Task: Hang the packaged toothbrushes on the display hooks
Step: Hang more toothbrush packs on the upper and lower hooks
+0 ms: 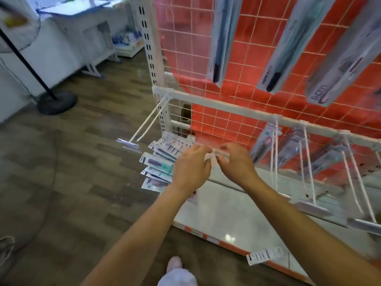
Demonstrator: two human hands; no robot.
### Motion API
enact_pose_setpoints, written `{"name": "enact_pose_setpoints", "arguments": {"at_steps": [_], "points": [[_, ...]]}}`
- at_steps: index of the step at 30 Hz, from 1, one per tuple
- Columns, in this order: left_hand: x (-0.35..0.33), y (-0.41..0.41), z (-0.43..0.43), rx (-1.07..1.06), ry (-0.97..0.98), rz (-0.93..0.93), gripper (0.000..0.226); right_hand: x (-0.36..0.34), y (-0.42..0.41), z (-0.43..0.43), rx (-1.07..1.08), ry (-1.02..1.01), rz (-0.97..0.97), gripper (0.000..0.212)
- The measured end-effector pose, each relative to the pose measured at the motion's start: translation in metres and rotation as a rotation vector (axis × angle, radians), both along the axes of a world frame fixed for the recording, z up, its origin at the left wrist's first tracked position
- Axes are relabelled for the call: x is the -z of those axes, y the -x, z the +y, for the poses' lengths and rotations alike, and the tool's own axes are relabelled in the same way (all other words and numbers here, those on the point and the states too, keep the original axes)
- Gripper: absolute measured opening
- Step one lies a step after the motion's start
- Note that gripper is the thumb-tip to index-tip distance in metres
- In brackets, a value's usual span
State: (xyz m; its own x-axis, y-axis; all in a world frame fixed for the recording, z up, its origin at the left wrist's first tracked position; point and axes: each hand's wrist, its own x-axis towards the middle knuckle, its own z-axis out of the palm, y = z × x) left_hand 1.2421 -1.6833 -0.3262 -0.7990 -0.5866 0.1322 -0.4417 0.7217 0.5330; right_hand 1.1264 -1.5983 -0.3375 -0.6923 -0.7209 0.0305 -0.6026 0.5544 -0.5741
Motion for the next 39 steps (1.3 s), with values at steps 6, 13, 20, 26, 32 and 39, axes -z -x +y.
{"name": "enact_pose_setpoints", "arguments": {"at_steps": [6, 13, 20, 26, 32, 39], "points": [[0.031, -0.033, -0.044, -0.002, 0.084, -0.184, 0.039, 0.039, -0.018, -0.027, -0.052, -0.134, -0.043, 0.036], [0.084, -0.058, -0.087, 0.033, 0.176, -0.408, 0.039, 0.092, -0.030, -0.038, -0.016, -0.297, -0.163, 0.041], [0.136, -0.062, -0.111, 0.151, 0.252, -0.596, 0.031, 0.141, -0.042, -0.043, 0.023, -0.358, -0.236, 0.039], [0.167, -0.053, -0.130, 0.214, 0.292, -0.613, 0.029, 0.171, -0.050, -0.061, 0.063, -0.341, -0.235, 0.031], [0.187, -0.040, -0.144, 0.255, 0.260, -0.574, 0.038, 0.182, -0.058, -0.083, 0.013, -0.358, -0.166, 0.038], [0.202, -0.022, -0.162, 0.406, 0.240, -0.621, 0.079, 0.197, -0.055, -0.097, -0.094, -0.477, -0.047, 0.048]]}}
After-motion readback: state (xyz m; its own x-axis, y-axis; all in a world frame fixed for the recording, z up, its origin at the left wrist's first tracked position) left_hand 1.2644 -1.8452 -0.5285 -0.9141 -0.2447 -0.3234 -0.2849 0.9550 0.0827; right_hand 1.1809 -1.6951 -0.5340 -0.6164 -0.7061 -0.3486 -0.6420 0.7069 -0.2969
